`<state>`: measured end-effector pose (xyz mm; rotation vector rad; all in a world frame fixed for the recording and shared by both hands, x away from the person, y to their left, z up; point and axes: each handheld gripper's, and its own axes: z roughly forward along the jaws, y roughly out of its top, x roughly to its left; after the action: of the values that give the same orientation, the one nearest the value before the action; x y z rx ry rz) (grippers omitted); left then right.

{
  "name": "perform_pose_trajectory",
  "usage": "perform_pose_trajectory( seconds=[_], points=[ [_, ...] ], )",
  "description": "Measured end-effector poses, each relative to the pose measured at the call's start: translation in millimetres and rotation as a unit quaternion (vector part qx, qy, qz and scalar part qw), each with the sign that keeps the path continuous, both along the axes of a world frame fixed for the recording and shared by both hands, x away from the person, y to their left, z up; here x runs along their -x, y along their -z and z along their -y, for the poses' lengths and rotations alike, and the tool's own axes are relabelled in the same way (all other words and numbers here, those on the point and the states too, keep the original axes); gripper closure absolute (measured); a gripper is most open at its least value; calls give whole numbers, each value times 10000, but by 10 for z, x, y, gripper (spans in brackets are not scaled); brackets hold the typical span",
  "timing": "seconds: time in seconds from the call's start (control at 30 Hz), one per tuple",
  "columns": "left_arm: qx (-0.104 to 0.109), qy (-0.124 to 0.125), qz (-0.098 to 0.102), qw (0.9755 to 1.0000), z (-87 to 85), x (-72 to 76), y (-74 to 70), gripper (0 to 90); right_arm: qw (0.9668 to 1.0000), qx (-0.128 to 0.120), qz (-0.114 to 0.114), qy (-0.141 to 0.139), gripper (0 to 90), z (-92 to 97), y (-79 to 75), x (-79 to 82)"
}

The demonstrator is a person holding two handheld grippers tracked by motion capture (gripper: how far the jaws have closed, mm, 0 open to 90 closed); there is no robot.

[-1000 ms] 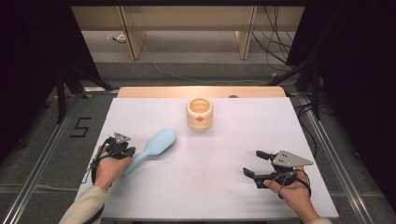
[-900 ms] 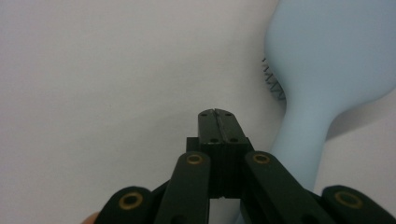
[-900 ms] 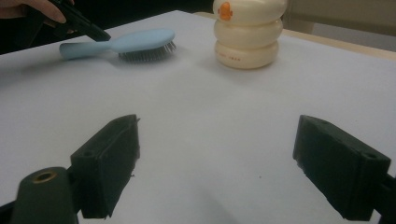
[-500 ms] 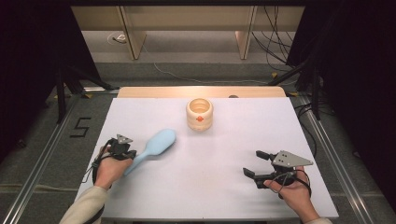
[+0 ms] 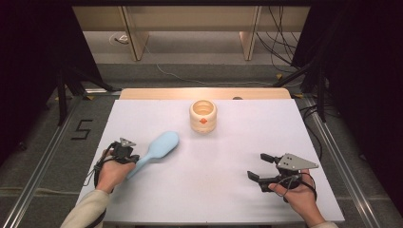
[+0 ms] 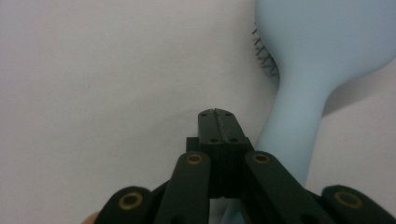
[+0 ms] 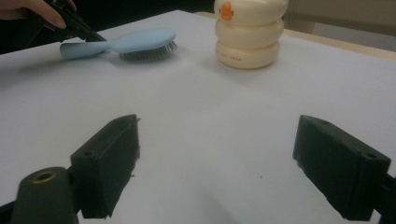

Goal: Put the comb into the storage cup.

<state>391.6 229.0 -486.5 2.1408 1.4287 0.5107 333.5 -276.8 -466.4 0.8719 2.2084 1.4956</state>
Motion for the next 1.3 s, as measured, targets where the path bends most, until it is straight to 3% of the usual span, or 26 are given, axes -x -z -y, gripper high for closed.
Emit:
perform_pose_trajectory(
  seconds=[0.7,1.2,1.3],
  points=[
    [-129,457,-229,9986,173,135,-37,899,10000,-30,-43,-12,158,2,3,-3],
    [-145,541,-267,9981,193,160,-57,898,10000,-36,-46,-9,159,5,3,-4],
    [-152,496,-201,9985,178,160,-79,894,10000,-31,-42,-9,159,5,1,-1]
  ],
)
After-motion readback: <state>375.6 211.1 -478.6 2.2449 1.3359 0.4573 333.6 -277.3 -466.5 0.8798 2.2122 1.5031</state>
